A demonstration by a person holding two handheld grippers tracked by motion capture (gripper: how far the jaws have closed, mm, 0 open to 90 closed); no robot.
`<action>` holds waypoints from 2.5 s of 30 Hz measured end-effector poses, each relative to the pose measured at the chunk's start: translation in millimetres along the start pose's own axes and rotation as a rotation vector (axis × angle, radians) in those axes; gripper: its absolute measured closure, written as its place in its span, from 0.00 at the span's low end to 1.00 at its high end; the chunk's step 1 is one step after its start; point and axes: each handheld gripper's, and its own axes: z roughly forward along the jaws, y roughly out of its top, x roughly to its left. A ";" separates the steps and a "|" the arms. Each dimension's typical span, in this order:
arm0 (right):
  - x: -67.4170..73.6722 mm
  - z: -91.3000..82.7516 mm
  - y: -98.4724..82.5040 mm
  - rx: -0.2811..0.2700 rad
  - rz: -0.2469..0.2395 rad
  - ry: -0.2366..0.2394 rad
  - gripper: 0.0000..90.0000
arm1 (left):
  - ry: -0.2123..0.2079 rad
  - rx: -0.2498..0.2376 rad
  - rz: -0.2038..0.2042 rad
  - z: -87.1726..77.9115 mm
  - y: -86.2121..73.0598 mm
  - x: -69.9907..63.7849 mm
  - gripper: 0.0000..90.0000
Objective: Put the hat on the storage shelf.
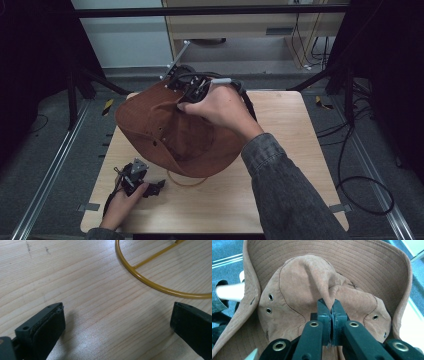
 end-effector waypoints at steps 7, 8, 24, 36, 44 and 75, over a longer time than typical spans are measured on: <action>-1.6 6.3 -3.9 0.005 0.007 0.009 0.97 | -0.002 0.001 0.001 0.1 0.1 0.0 0.00; -1.8 6.8 -4.1 0.005 0.008 0.009 0.97 | -0.003 0.001 0.001 0.2 0.1 0.0 0.00; -1.1 12.6 -9.4 -0.002 0.005 0.041 0.96 | 0.001 0.001 0.005 0.0 0.2 0.3 0.00; -2.5 16.5 -23.1 -0.005 0.012 0.044 0.89 | 0.001 -0.003 0.001 0.3 0.2 0.0 0.00; 3.2 19.0 -33.2 -0.024 -0.004 0.052 0.77 | 0.001 -0.003 0.001 0.5 0.4 -0.1 0.00; 12.4 15.7 -58.4 -0.132 -0.018 -0.016 0.08 | 0.001 -0.005 -0.001 0.8 0.6 -0.3 0.00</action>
